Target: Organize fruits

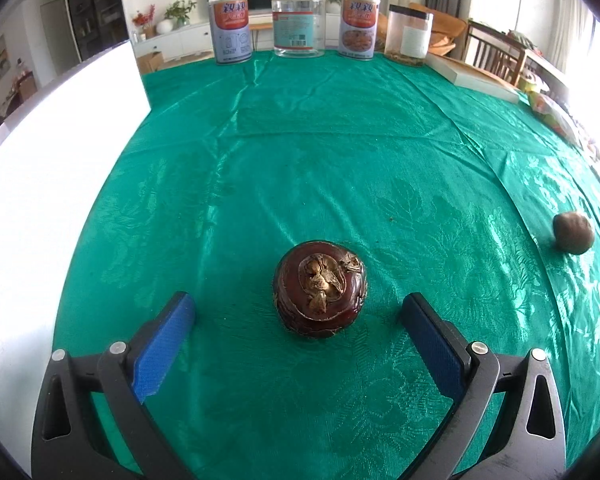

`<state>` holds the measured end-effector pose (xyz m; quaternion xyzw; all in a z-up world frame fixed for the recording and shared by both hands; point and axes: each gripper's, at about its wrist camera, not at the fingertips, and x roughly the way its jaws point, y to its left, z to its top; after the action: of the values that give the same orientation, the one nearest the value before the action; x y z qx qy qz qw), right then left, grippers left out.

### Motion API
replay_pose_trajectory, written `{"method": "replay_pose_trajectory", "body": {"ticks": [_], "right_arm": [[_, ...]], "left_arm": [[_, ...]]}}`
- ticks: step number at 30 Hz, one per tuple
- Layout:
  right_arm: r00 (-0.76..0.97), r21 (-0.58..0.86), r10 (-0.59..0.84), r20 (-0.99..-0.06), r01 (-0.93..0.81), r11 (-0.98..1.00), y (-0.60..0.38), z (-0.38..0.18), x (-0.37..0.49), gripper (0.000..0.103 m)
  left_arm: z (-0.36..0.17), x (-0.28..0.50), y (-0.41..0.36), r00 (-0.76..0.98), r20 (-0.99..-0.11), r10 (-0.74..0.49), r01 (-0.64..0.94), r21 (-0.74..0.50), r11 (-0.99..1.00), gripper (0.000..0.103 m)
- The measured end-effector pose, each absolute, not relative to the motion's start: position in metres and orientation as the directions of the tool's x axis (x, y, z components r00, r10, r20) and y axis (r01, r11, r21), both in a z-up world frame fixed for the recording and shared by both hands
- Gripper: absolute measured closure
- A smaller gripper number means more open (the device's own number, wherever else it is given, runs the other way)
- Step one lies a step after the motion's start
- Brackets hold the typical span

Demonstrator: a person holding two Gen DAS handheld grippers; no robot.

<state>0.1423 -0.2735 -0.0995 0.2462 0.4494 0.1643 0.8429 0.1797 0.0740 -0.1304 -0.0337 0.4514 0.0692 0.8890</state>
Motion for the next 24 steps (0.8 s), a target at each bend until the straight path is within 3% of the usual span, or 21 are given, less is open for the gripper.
{"method": "replay_pose_trajectory", "body": {"ticks": [2, 7, 11, 15, 18, 21, 24], "right_arm": [[0.594, 0.582, 0.472, -0.651, -0.008, 0.813, -0.293, -0.093, 0.139, 0.028], [0.552, 0.530, 0.438, -0.709, 0.008, 0.848, -0.295, -0.090, 0.157, 0.028], [0.514, 0.424, 0.429, -0.743, -0.135, 0.896, -0.264, -0.072, 0.200, 0.028], [0.467, 0.446, 0.501, -0.729, -0.231, 0.865, -0.244, -0.068, 0.247, 0.028], [0.342, 0.431, 0.527, -0.778, -0.319, 0.844, -0.219, -0.081, 0.273, 0.028], [0.277, 0.338, 0.453, -0.847, -0.376, 0.863, -0.199, -0.091, 0.274, 0.028], [0.240, 0.404, 0.506, -0.828, -0.371, 0.836, -0.197, -0.090, 0.263, 0.030]], "left_arm": [[-0.130, 0.180, 0.074, 0.583, -0.807, 0.093, -0.153, 0.003, 0.988, 0.000], [-0.131, 0.180, 0.074, 0.583, -0.807, 0.093, -0.154, 0.002, 0.988, 0.001], [-0.131, 0.180, 0.074, 0.583, -0.807, 0.093, -0.154, 0.002, 0.988, 0.001], [-0.131, 0.180, 0.074, 0.583, -0.807, 0.093, -0.154, 0.003, 0.988, 0.001], [-0.131, 0.180, 0.074, 0.583, -0.807, 0.093, -0.154, 0.003, 0.988, 0.000], [-0.131, 0.180, 0.074, 0.583, -0.807, 0.093, -0.154, 0.002, 0.988, 0.001], [-0.131, 0.180, 0.074, 0.583, -0.807, 0.093, -0.154, 0.003, 0.988, 0.001]]}}
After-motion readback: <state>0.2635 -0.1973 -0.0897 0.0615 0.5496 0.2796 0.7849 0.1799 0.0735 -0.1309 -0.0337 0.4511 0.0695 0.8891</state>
